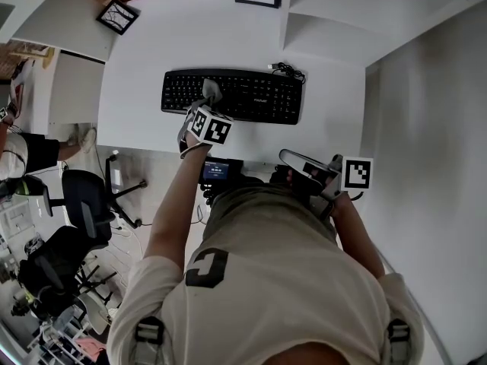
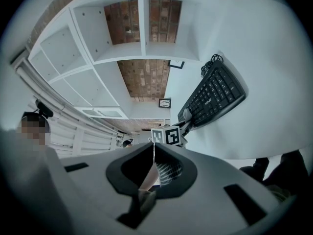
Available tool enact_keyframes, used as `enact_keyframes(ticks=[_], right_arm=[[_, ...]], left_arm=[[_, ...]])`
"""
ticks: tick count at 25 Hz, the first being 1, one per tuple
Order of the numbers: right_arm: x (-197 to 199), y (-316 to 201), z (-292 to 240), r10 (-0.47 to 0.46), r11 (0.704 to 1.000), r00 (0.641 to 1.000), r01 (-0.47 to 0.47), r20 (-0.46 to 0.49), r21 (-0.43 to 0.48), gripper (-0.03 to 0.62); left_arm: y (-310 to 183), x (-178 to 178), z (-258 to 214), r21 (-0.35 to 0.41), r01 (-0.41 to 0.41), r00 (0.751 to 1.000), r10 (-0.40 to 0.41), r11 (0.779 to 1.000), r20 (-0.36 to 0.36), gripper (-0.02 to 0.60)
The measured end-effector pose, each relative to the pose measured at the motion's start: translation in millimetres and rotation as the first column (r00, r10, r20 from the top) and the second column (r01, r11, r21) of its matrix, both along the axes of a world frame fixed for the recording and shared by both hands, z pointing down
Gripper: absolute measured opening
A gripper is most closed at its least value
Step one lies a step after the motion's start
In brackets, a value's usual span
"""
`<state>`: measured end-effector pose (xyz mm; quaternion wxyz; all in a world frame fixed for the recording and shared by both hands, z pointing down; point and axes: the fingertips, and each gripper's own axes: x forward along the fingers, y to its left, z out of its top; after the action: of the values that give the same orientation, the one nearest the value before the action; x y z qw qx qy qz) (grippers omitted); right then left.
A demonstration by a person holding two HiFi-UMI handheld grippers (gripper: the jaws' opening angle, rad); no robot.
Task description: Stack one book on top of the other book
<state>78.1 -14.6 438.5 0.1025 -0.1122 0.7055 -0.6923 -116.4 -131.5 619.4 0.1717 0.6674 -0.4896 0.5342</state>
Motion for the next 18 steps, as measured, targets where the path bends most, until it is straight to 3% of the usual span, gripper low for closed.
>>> enact_keyframes(ticks=[3, 7, 18], right_arm=[[-7, 3, 1, -0.004, 1.0, 1.0, 0.004, -0.011, -0.01, 0.006], [-19, 6, 2, -0.018, 1.0, 1.0, 0.018, -0.019, 0.003, 0.006], [-31, 12, 2, 0.005, 1.0, 0.999, -0.005, -0.038, 0.002, 0.006]], left_arm=[[1, 8, -1, 0.005, -0.018, 0.999, 0.019, 1.0, -0.038, 0.034], [3, 17, 1, 0.018, -0.059, 0.998, 0.059, 0.998, -0.014, 0.034], [3, 24, 1, 0.023, -0.045, 0.996, 0.046, 0.999, -0.07, 0.034]])
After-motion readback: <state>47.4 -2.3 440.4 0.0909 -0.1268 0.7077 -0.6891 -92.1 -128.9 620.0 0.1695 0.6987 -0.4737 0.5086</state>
